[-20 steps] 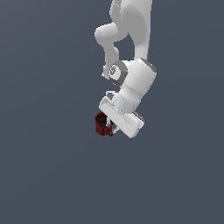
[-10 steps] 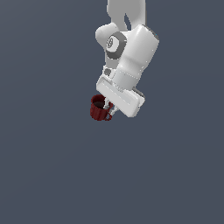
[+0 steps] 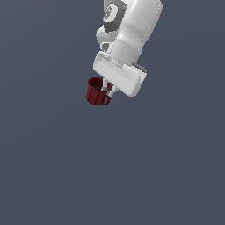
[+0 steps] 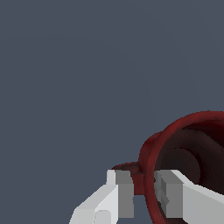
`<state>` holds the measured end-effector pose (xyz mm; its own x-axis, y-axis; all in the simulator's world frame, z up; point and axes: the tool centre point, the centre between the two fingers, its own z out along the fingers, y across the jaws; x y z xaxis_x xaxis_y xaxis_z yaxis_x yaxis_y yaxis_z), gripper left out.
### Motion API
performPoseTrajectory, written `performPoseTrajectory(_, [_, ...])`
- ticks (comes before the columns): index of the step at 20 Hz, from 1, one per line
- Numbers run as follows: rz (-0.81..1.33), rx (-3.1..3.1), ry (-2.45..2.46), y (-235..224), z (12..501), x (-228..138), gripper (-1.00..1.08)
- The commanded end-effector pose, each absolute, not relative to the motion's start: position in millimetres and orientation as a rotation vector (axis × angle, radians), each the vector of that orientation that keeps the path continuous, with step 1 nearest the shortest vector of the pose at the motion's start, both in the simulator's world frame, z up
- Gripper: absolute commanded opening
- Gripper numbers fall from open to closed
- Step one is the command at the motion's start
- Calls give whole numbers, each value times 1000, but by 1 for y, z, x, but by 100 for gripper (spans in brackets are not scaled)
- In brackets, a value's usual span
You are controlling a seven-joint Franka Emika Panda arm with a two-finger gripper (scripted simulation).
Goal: Pick up the object and move it to a goal position.
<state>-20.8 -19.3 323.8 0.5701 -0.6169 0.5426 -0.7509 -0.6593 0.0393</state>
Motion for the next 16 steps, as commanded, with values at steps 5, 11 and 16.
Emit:
performPoseTrajectory(5, [734,2535,-1132,-24,371,-40,-100])
performPoseTrajectory(11, [736,2533,-1131,-27,408,-56,-100])
performPoseTrajectory(16, [737,2533,-1129,-27,430,-65,-100])
